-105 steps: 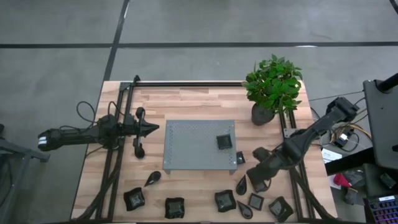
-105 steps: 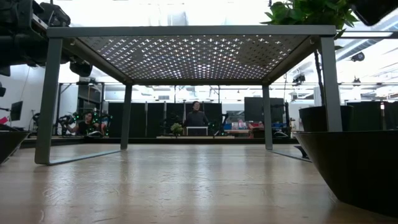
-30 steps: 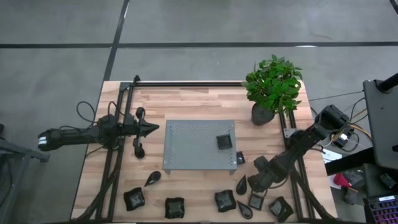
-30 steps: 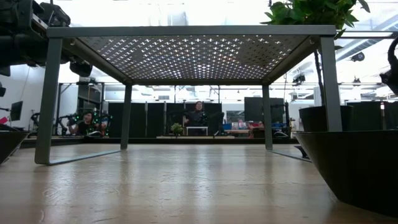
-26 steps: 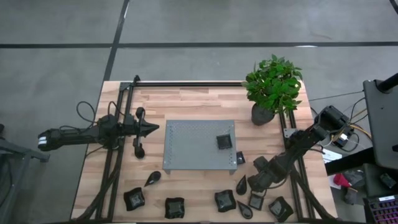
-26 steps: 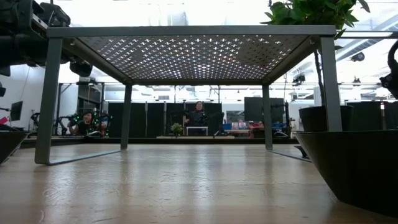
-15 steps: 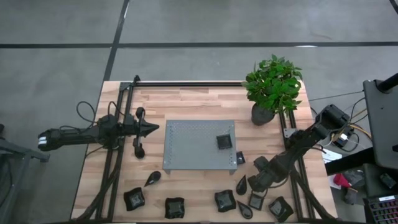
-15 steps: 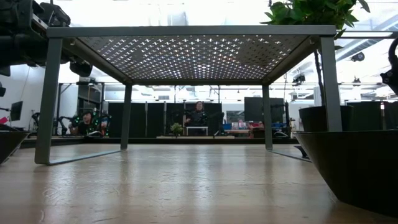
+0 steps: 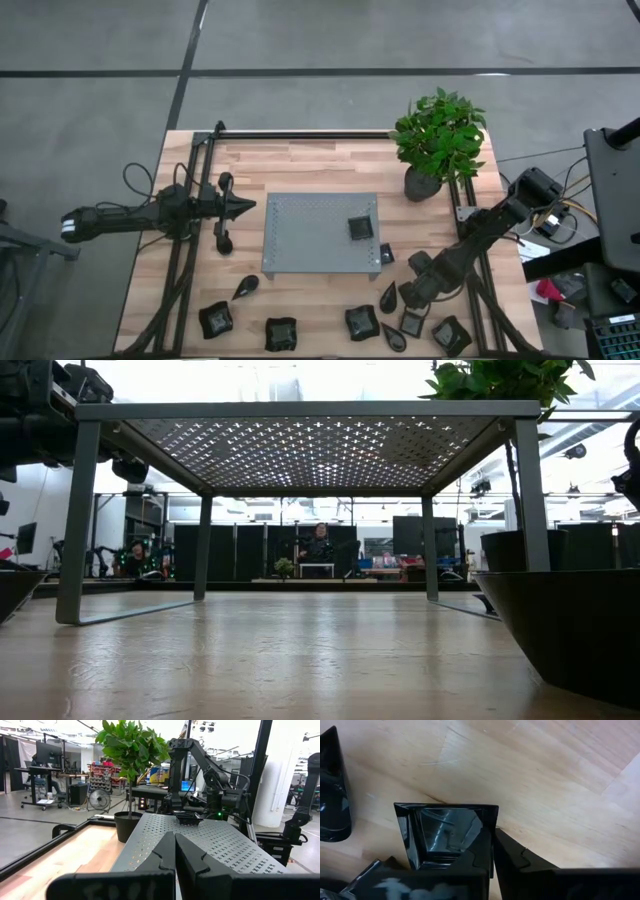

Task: Pick & Place Mini shaped plates
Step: Stack the black square plate on the black square plates on the shelf

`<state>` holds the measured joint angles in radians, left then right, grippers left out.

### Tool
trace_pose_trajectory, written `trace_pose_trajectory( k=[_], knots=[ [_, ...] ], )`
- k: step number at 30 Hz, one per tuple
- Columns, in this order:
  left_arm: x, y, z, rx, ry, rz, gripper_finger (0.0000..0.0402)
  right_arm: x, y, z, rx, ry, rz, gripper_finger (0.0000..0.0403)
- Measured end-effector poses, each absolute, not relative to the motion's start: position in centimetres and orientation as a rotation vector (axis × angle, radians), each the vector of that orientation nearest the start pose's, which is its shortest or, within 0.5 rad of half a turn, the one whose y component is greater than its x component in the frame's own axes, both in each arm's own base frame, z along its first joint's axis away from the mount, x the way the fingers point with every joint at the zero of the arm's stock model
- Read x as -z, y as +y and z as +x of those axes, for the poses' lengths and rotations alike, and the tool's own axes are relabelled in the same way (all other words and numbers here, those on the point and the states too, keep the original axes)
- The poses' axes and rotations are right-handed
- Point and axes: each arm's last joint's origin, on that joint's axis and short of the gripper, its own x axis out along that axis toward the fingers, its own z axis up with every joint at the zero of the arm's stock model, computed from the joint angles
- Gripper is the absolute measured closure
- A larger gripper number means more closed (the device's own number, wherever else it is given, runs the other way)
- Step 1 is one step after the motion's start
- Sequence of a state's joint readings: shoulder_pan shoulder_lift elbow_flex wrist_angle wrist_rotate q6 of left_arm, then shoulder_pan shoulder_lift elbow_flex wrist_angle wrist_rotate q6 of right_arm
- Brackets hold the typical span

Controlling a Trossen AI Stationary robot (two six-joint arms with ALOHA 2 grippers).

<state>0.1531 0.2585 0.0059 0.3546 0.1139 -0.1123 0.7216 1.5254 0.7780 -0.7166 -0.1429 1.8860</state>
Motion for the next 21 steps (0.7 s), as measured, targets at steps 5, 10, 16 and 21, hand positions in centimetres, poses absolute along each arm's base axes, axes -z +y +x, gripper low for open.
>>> trace_pose_trajectory(
  k=[5, 10, 16, 21],
  knots=[
    [-17.8, 1.4, 11.2, -0.033, -0.103, -0.099, 0.0401, -15.7, 15.9, 17.4, 0.784, 1.472, 1.067, 0.0394],
    [-17.8, 1.4, 11.2, -0.033, -0.103, -0.099, 0.0401, -17.1, 15.6, 17.2, 0.758, 1.427, 1.133, 0.0395],
    [-17.8, 1.4, 11.2, -0.033, -0.103, -0.099, 0.0401, -18.8, 15.0, 16.8, 0.710, 1.328, 1.180, 0.0395],
    [-17.8, 1.4, 11.2, -0.033, -0.103, -0.099, 0.0401, -20.4, 14.4, 16.4, 0.672, 1.228, 1.237, 0.0395]
  ],
)
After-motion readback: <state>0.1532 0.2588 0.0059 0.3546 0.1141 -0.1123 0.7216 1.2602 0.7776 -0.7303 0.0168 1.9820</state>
